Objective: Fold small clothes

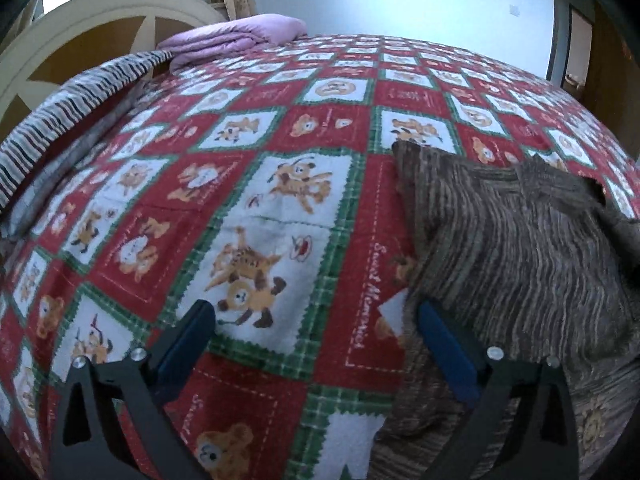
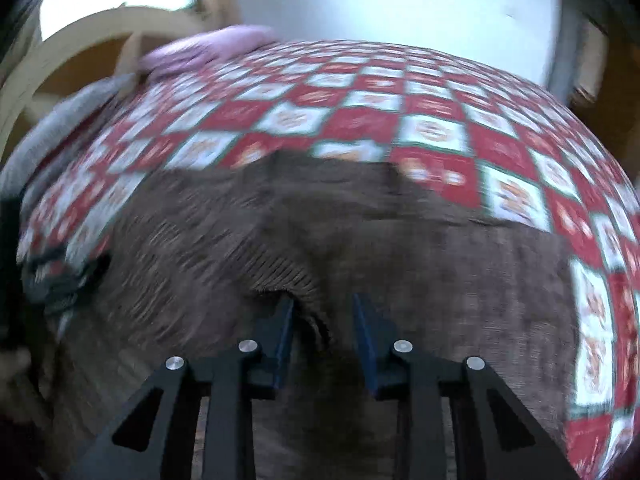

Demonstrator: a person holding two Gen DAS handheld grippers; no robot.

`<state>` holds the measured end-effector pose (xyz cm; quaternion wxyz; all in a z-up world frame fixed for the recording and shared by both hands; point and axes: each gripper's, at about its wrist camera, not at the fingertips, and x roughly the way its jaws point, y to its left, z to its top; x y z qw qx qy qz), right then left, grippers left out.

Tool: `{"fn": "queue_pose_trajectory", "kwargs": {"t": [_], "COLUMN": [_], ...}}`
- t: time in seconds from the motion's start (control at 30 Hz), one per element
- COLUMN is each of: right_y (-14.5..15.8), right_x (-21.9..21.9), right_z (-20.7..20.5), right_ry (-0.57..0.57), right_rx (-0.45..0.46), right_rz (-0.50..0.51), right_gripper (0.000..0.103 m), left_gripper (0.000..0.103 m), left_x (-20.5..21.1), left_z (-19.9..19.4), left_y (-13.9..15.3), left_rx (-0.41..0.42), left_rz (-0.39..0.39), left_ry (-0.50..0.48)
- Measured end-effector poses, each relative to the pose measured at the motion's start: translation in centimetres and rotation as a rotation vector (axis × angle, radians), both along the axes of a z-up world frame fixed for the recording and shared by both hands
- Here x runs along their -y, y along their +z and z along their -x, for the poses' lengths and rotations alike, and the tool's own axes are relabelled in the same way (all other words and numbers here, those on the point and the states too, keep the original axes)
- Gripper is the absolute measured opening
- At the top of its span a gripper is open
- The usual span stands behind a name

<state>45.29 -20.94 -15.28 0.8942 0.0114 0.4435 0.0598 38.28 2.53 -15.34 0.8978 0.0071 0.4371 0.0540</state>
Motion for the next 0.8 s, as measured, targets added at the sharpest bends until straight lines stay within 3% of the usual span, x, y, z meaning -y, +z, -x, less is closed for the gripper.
{"fn": "queue_pose_trajectory", "kwargs": {"t": [0.07, 0.2, 0.4, 0.5, 0.57, 0.63, 0.7, 0.8], "right_y": [-0.8, -0.2, 2.7, 1.8, 1.4, 0.9, 0.6, 0.4], "right_x": [2.7, 4.5, -0.1, -3.1, -3.4, -2.4, -0.4, 3.2], "right_z": [-0.4, 0.3, 2.2, 3.5, 4.9, 6.2, 6.8, 7.0], "right_ry": [-0.084, -0.101, 0.065, 0.156, 0.171, 0.17, 0.132, 0.047], "right_rx": [-0.038, -0.012, 0.059, 0.024, 0.032, 0.033, 0.043, 0.055], "right_rz": [-0.006, -0.081, -0.16, -0.08, -0.034, -0.022, 0.016, 0.051], "right_gripper": [0.03, 0.03, 0.037, 0.037, 0.037, 0.04, 0.055, 0.055], "left_gripper": [0.103, 0.103, 0.103, 0.101, 0.1, 0.1, 0.1, 0.103], "left_x": [-0.2, 0.0, -0.8, -2.5, -3.4, -3.1, -2.1, 0.3], "left_z": [0.0, 0.0, 0.3, 0.5, 0.8, 1.0, 0.8, -0.3], "left_y": [0.0, 0.0, 0.2, 0.4, 0.9, 1.9, 3.3, 5.3], "left_rx": [-0.002, 0.005, 0.019, 0.007, 0.02, 0.05, 0.085, 0.114], "left_rz": [0.017, 0.009, 0.041, 0.068, 0.116, 0.081, 0.062, 0.072], "left_ry": [0.0, 0.001, 0.024, 0.096, 0.092, 0.07, 0.014, -0.062]}}
